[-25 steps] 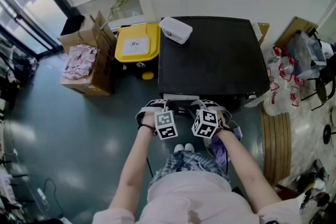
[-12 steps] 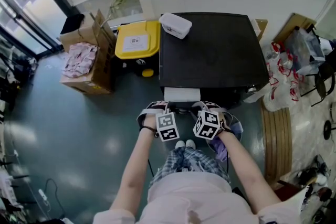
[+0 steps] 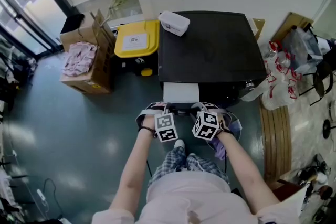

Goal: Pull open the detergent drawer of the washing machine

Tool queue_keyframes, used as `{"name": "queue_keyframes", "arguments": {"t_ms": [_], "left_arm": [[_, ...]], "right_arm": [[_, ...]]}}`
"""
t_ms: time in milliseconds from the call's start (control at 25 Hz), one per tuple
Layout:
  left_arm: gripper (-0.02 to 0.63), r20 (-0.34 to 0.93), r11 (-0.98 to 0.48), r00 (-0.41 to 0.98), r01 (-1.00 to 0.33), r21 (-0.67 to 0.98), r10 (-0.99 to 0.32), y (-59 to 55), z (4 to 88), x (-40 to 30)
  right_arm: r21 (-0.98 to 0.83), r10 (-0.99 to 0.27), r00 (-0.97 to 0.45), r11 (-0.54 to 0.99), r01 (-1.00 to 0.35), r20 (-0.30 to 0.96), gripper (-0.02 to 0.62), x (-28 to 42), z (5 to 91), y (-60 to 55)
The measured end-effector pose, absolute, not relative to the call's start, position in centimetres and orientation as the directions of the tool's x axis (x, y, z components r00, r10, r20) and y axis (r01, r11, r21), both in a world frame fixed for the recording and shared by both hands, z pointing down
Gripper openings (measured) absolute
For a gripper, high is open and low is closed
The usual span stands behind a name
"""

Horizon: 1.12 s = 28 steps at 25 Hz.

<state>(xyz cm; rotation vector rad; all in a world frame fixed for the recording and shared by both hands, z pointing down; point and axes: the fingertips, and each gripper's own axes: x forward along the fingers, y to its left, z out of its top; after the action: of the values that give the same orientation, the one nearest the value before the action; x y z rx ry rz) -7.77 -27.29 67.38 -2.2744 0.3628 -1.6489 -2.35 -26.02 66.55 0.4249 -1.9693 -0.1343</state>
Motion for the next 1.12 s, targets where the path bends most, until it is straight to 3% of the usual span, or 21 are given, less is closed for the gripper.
{"name": "queue_keyframes", "arguments": {"t_ms": [1120], "left_arm": [[0.067,0.888,-0.926,0.267,-0.078,-0.368,-0.375,-20.0,67.7,-7.9]], "right_arm": [[0.206,-0.267,-0.423,0.961,-0.184,0.866,0.049,-2.4,66.9,-18.6]]}}
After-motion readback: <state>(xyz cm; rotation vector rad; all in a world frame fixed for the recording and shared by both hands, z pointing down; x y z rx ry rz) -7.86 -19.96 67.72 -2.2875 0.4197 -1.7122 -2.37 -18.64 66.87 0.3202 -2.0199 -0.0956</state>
